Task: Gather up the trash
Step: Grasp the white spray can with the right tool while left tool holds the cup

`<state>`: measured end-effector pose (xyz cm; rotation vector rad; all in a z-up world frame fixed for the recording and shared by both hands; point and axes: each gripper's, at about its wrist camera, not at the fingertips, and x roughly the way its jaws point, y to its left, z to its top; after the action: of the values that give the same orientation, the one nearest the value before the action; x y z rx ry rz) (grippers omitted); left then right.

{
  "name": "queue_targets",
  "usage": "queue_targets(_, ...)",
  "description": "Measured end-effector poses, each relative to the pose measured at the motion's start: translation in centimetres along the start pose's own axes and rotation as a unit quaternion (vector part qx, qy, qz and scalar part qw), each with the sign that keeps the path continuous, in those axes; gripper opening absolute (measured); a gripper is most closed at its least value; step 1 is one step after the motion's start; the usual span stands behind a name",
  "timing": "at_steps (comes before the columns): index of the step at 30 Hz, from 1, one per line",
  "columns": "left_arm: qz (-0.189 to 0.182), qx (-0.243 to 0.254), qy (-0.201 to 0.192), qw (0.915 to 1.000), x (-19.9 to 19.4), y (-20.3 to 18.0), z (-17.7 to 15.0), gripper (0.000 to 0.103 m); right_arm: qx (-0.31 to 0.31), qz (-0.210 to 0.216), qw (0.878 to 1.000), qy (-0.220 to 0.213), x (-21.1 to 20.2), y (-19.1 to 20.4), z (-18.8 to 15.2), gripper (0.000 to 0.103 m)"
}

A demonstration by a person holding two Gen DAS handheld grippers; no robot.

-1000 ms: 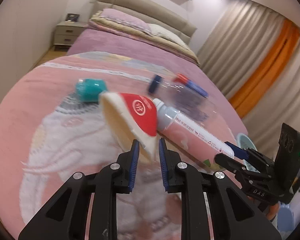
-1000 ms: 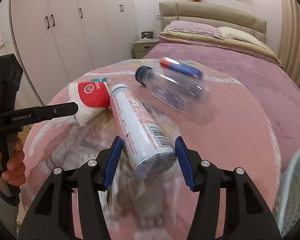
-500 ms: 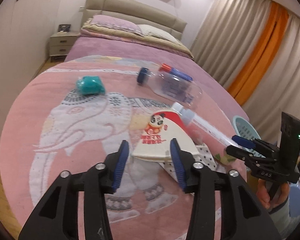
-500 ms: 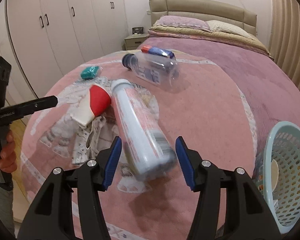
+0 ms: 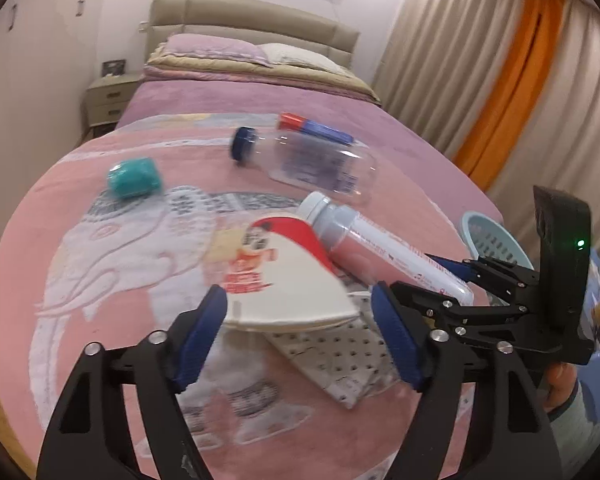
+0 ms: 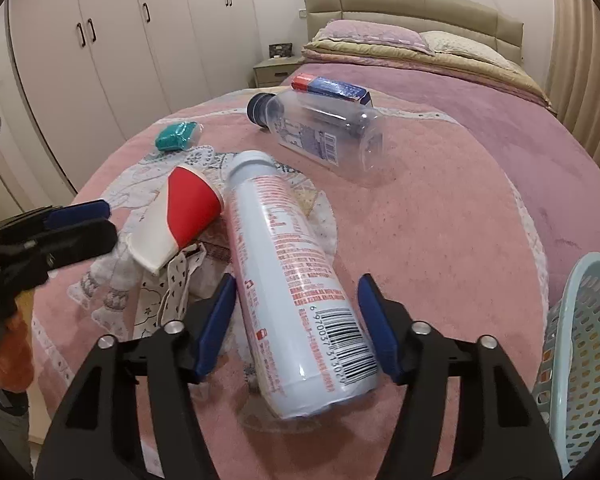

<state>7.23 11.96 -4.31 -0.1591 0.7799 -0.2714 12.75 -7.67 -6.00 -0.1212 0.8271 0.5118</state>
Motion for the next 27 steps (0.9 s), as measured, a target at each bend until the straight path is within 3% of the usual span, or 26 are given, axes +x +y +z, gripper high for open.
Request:
queue_targets(5,0.057,0.009,0.018,0.9982,1.9,-1.0,-0.4,0.079,0.016,0.006,1.000,0.000,-0.2,-1.1,-0.2,0.049)
queue_targets(12,0.134,0.055,0.044,0.9885,3.5,-1.9,-1.3,0.081,0.026,0.021,0.999,0.003,0.2,-1.3,-0.3,0.049)
queue_targets(20,0.126,0.042,0.046,0.9900,3.9,-0.7,-1.3,0.081,0.034,0.035,0.999,0.015,0.7,-1.2,-0.7,0.049)
queue_targets(27,0.117,0.005,0.013,0.9931,2.3,0.7,-0.8,0.054,0.021,0.019,0.999,0.017,0.4,-0.6,-0.7,0.049)
